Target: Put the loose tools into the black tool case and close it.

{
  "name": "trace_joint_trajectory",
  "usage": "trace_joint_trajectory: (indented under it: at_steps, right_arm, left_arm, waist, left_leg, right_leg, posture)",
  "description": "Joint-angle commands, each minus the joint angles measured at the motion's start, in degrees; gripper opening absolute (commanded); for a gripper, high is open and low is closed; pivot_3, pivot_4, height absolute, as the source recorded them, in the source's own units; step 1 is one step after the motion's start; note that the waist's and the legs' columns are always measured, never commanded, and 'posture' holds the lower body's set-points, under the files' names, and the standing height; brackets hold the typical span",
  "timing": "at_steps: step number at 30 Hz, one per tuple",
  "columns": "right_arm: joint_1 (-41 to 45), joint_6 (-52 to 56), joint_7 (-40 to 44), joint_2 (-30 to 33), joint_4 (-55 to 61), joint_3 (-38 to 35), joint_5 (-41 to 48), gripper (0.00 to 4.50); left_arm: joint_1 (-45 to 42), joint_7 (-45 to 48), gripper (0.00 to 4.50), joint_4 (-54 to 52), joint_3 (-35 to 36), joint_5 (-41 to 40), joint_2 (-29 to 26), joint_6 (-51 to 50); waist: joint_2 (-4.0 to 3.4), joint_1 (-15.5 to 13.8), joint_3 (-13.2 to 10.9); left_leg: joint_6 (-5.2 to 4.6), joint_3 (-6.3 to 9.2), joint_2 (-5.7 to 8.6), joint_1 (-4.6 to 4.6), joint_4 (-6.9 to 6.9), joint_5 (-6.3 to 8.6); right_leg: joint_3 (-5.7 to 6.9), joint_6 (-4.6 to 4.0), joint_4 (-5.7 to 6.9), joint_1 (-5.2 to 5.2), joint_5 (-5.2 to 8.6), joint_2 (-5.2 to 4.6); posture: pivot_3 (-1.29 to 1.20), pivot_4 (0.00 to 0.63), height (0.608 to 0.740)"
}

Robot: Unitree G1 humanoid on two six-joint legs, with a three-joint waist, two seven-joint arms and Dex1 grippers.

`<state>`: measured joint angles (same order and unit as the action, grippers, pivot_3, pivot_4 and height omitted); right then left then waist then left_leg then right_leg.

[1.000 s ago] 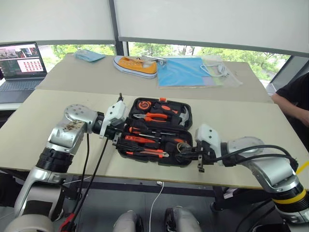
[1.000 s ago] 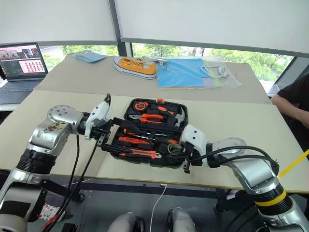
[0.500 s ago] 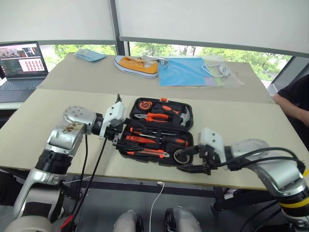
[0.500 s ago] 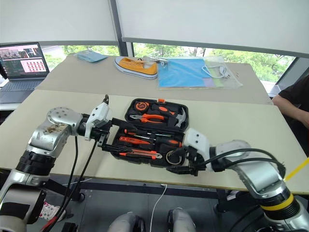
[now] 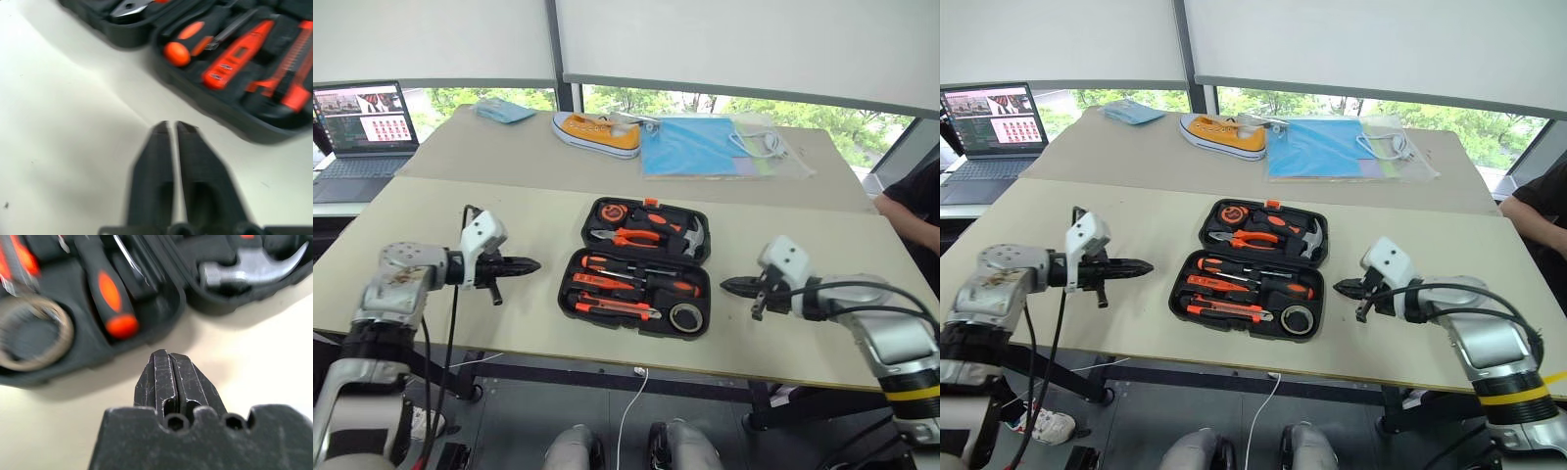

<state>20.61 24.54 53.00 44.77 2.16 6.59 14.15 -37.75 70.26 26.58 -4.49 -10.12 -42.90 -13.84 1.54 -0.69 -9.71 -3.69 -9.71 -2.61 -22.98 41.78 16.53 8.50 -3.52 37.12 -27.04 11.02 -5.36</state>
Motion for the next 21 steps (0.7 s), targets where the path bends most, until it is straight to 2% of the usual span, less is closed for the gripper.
trace_joint_trajectory:
  at_steps: [1, 5, 13, 16, 21]
  right_arm:
    - [2.7, -3.8, 2.7, -1.1, 0.0, 1.6, -1.2, 0.00]
    - [3.4, -4.5, 4.6, -1.6, 1.3, 2.1, -1.4, 0.00]
    - [-2.2, -4.9, 8.7, 1.0, 10.8, 0.1, 1.3, 0.00]
    - [-5.3, -3.8, 9.0, 2.2, 15.3, -0.6, 1.7, 0.00]
    - [-10.0, -4.0, 6.5, 2.5, 15.8, -1.8, -0.9, 0.00]
  left_arm:
    - [-3.6, -2.4, 0.09, 3.5, -2.2, 2.7, 4.0, 2.8]
    - [-2.6, 1.0, 0.09, 0.8, -1.8, 0.5, 5.7, 1.3]
    - [6.5, 7.9, 0.09, -13.2, -2.9, -2.9, 2.7, -3.6]
    - [9.9, 8.4, 0.09, -18.4, -3.2, -3.3, 1.7, -5.1]
    - [13.2, 6.2, 0.09, -18.8, -2.6, -1.3, 0.7, -4.0]
  waist:
    - [0.00, 0.2, 0.0]
    - [0.01, 0.8, 0.0]
    - [0.00, 1.0, 0.0]
    - [0.00, 0.9, 0.0]
    - [0.00, 0.7, 0.0]
  left_leg:
    - [0.00, -0.02, 0.01, 0.02, 0.01, -0.01]
    - [0.01, -0.06, -0.02, 0.01, 0.03, -0.02]
    - [0.03, -0.04, -0.03, 0.03, 0.01, -0.01]
    - [0.03, -0.02, -0.05, 0.03, -0.03, -0.01]
    - [0.03, 0.01, -0.08, 0.08, -0.02, 0.00]
  right_leg:
    - [-0.01, 0.00, 0.02, 0.00, 0.00, 0.04]
    - [-0.01, 0.00, 0.01, -0.01, 0.00, 0.08]
    - [-0.04, -0.02, 0.01, -0.03, 0.01, 0.01]
    - [-0.05, -0.02, 0.00, -0.03, 0.03, -0.02]
    - [-0.08, -0.01, -0.01, 0.00, 0.04, -0.04]
  posture:
    - [0.00, 0.150, 0.718]
    - [0.00, 0.150, 0.718]
    - [0.00, 0.150, 0.718]
    - [0.00, 0.150, 0.718]
    - [0.00, 0.150, 0.718]
